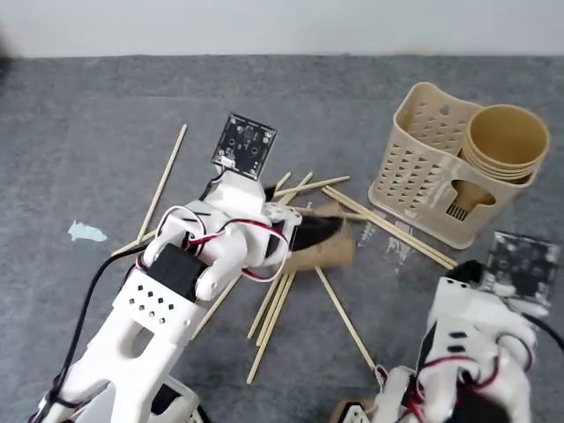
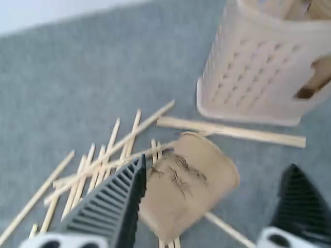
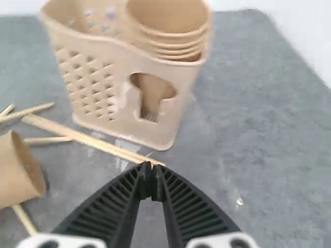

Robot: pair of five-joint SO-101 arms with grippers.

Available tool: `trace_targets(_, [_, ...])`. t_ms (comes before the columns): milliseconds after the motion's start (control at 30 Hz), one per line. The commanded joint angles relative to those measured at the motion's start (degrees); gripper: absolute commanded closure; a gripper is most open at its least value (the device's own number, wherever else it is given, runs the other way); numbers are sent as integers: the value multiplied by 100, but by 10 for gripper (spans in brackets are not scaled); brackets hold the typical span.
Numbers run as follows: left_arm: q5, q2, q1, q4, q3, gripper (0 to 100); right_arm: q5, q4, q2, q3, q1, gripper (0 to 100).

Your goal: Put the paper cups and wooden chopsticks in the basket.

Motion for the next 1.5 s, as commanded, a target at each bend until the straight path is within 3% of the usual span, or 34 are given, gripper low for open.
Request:
trace_targets(0, [53,-229,-123,237,-75,598,211,-180,602,-88,-303,990])
trace_targets(133, [53,-431,-633,466,-66,598,255,-163,1358,-431,-462,990])
trace_targets(233, [18,-888,-1108,862,-57,598,870,-57,1965,-677,-699,990])
trace_targets(500, [9,-2242,-2549,1811,-22,599,1644,971,3073,-967,-2018,990])
trace_targets(633, [-273,-2541,-3051,1864,295,599,1855,1508,3345,-967,-2651,990])
trace_targets(833, [-396,-2752,-3332,1855,769,599,1802,1666,3662,-967,-3459,980])
trace_targets(1033, [-378,-2963,-3508,1873,848,599,1152,1692,4312,-949,-3916,859])
trace_targets(1467, [-396,-3165,-3903,1899,848,599,1143,1209,5727,-958,-4031,859])
